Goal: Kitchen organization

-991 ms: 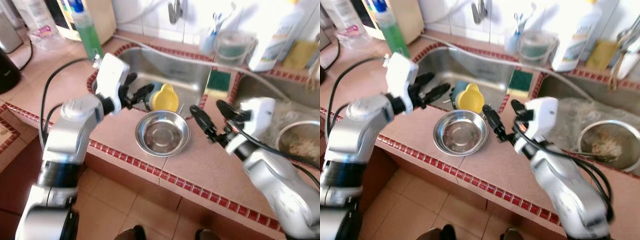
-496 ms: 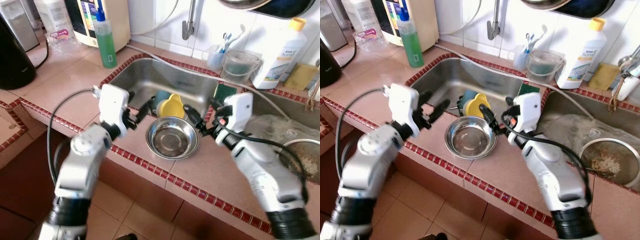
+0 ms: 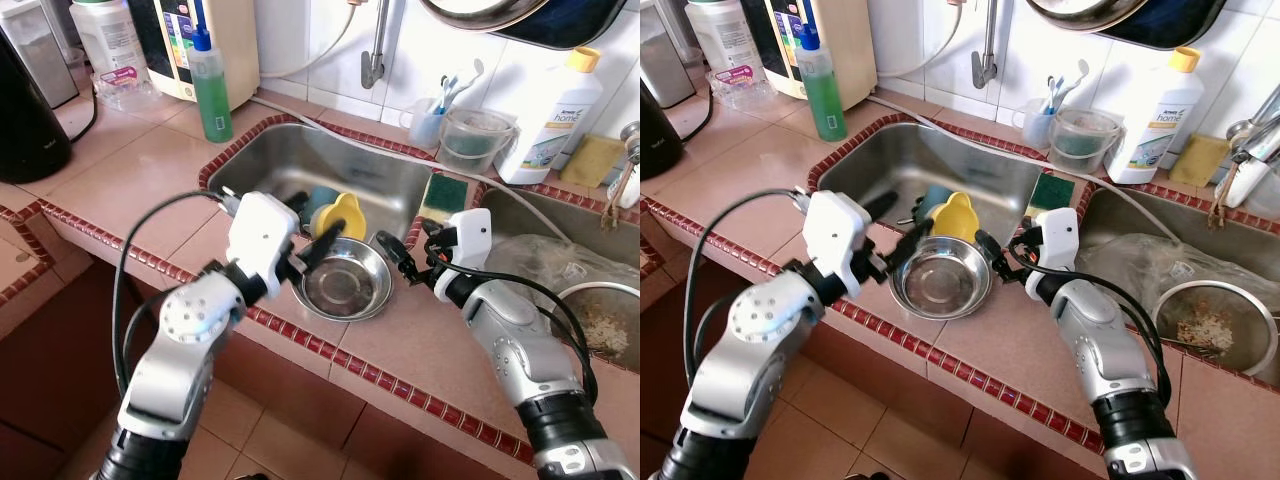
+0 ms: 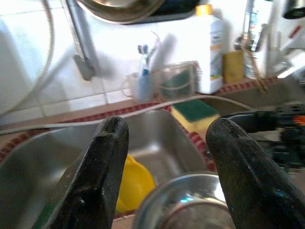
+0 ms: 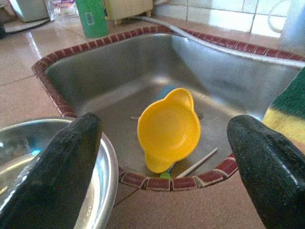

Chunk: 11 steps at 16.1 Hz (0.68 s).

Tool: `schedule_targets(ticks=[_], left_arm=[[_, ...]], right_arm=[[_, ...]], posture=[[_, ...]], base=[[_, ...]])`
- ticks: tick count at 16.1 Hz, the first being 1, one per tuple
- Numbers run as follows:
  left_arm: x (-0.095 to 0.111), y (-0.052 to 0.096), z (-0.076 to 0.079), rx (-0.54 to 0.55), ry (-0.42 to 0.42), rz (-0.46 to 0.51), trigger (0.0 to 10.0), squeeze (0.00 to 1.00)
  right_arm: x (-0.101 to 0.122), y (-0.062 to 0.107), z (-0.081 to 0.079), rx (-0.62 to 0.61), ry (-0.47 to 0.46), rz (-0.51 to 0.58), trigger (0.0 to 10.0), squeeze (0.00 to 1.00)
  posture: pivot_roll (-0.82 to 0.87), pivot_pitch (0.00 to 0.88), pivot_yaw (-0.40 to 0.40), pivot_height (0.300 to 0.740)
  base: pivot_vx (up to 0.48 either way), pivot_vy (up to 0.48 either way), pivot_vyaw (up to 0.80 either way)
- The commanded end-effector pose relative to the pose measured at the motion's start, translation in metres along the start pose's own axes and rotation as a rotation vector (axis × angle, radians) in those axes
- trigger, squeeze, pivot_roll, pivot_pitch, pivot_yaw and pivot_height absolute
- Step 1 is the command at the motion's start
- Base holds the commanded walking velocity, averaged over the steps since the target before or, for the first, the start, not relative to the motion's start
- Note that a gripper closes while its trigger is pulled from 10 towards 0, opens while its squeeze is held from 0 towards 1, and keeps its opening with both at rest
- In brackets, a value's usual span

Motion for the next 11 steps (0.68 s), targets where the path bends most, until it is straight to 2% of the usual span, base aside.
schedule_targets(ticks=[1,4,6,7,9,11], left_arm=[[0.008,0.0,0.01,-0.044,-0.029,0.021,10.0,0.0],[0.021,-0.002,0.021,-0.068,-0.031,0.058,10.0,0.0],[0.023,0.001,0.028,-0.114,-0.031,0.059,10.0,0.0],[0.02,0.007,0.039,-0.184,-0.041,0.033,10.0,0.0],[0.016,0.01,0.046,-0.221,-0.045,0.01,10.0,0.0],[0.002,0.021,0.061,-0.296,-0.028,-0.084,10.0,0.0]], right_arm=[[0.002,-0.003,0.003,0.021,-0.024,-0.001,10.0,0.0],[-0.004,-0.006,0.007,0.126,-0.092,-0.064,10.0,0.0],[-0.006,-0.005,0.006,0.177,-0.097,-0.097,10.0,0.0],[-0.007,-0.004,0.006,0.21,-0.117,-0.121,10.0,0.0],[-0.007,-0.003,0.007,0.232,-0.122,-0.136,10.0,0.0],[-0.008,0.002,0.005,0.337,-0.158,-0.208,10.0,0.0]], posture=[[-0.21,0.081,-0.008,0.74],[-0.2,0.096,-0.022,0.74],[-0.2,0.103,-0.032,0.74],[-0.2,0.108,-0.04,0.74],[-0.19,0.113,-0.047,0.74],[-0.19,0.121,-0.057,0.74]], base=[[0.0,0.0,0.0],[0.0,0.0,0.0],[0.0,0.0,0.0],[0.0,0.0,0.0],[0.0,0.0,0.0],[0.0,0.0,0.0]])
Point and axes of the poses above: a point about 5 cm out from each wrist's last joint towards the gripper, its own y axis pointing back from the gripper into the wrist, its own x axis along the axis of the wrist's last joint, z = x × y, the point moved 1 cm from there along -y, pointing out of the wrist towards the gripper, and after that the axes turned 7 degrees about y, right-handed, at the moved point
